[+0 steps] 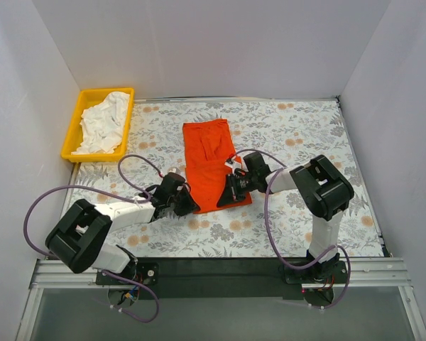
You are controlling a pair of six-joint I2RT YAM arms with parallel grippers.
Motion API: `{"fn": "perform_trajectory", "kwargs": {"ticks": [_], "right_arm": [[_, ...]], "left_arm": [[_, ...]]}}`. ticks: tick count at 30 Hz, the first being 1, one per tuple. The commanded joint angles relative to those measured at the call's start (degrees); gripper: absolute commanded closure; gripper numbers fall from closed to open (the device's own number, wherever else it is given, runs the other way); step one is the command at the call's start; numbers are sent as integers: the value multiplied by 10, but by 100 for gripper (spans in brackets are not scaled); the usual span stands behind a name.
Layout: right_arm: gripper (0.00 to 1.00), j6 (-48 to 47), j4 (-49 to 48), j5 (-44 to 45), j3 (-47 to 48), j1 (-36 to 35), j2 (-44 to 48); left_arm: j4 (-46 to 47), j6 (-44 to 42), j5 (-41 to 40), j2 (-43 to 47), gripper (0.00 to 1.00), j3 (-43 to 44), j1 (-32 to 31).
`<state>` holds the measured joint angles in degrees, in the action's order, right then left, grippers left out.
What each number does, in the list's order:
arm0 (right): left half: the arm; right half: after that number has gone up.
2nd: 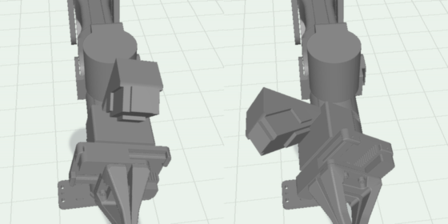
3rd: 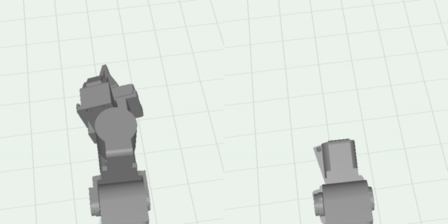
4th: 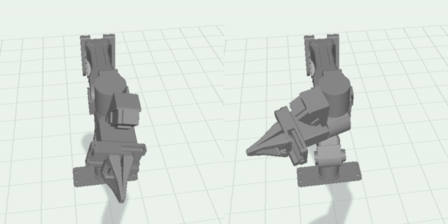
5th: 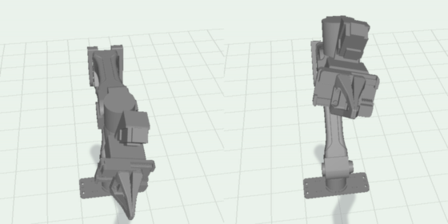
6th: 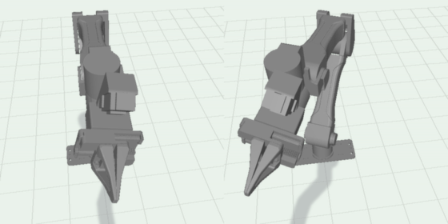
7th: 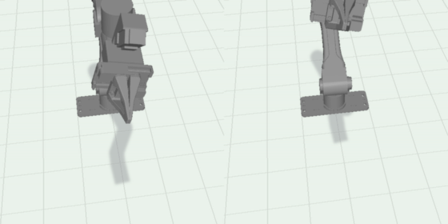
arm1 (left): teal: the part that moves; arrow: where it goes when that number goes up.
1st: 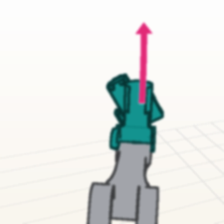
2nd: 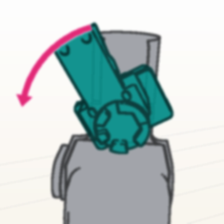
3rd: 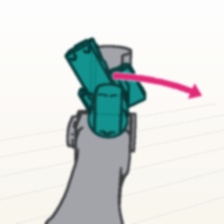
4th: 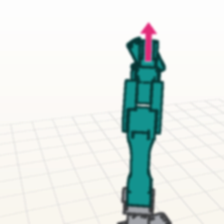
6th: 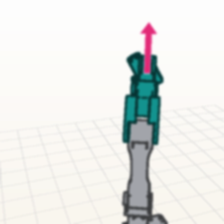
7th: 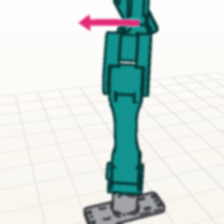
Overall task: Fold and stack the t-shirts
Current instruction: Fold the tshirt
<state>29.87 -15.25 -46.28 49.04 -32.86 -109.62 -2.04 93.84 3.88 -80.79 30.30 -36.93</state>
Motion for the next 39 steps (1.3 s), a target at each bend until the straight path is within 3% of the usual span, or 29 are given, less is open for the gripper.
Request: {"fn": "perform_trajectory", "kwargs": {"ticks": [1,7,20,26,32,39], "right_arm": [[99,-12,-25,3,-15,3,-15],[99,-41,-24,-6,-46,42,-17],[99,-96,-8,-42,-148,233,56],[98,-108,39,-19,-149,245,124],[89,-136,151,44,-96,229,202],[61,-133,325,244,-24,153,267]], "left_arm": [[-8,20,-28,14,97,-36,-1],[-9,34,-33,29,100,-83,3],[-41,16,-43,50,100,-75,7],[-69,-11,-42,78,96,-41,7],[-113,-19,-20,95,78,25,4],[-215,19,-85,151,41,92,-9]]}}
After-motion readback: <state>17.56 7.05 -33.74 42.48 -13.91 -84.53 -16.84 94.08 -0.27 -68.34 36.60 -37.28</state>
